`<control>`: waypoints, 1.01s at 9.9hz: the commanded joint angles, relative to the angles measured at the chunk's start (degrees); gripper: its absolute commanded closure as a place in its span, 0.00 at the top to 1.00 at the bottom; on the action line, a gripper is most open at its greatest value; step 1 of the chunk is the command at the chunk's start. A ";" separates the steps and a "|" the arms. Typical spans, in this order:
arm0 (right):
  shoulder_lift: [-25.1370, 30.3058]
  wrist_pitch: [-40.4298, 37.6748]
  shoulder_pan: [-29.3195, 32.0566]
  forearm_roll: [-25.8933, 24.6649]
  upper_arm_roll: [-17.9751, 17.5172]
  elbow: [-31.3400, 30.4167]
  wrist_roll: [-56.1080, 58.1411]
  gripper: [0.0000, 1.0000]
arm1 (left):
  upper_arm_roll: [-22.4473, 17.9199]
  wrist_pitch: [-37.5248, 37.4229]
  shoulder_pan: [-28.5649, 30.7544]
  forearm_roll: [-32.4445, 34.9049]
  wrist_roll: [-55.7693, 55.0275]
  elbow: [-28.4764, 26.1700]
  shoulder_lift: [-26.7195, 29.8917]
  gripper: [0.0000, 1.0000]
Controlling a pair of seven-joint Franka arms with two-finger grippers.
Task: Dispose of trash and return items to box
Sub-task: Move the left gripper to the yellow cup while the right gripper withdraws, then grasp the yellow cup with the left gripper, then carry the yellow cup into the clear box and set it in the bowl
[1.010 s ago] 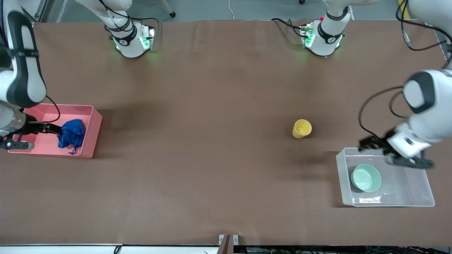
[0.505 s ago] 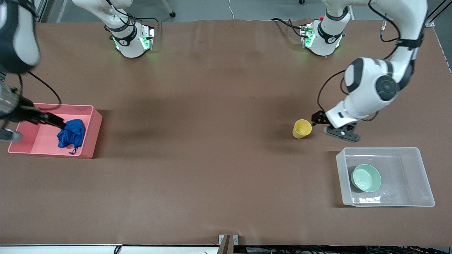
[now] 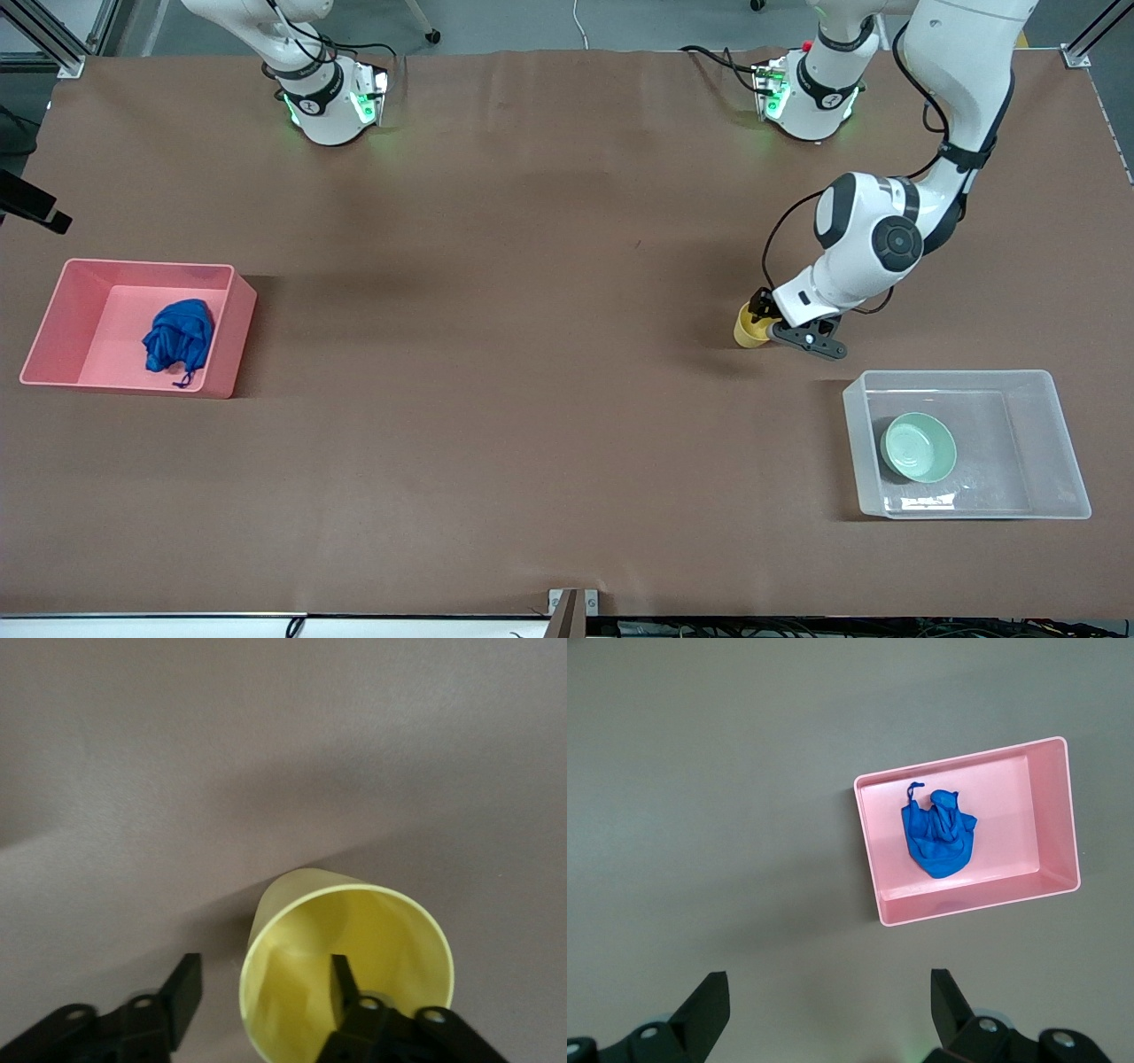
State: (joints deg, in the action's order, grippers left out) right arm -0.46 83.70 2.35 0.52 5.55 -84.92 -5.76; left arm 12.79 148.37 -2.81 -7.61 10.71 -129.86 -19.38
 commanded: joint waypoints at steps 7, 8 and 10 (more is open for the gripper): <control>-0.69 -1.35 -0.15 0.10 -0.80 1.16 2.68 1.00 | -5.20 -19.62 1.14 1.10 2.39 15.62 3.04 0.00; -0.69 -1.35 -0.24 0.01 -0.80 1.25 2.68 1.00 | -8.79 -24.48 1.14 1.02 2.65 23.00 0.94 0.00; -0.69 -1.61 -0.24 0.09 -0.80 1.25 2.77 1.00 | -15.13 -26.11 1.23 0.58 2.65 33.92 -4.84 0.01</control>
State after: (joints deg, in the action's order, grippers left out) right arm -1.06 83.14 2.02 0.58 4.88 -84.53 -3.70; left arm 0.48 123.46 -1.62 -7.57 12.84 -104.02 -16.21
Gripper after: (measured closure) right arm 0.000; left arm 0.969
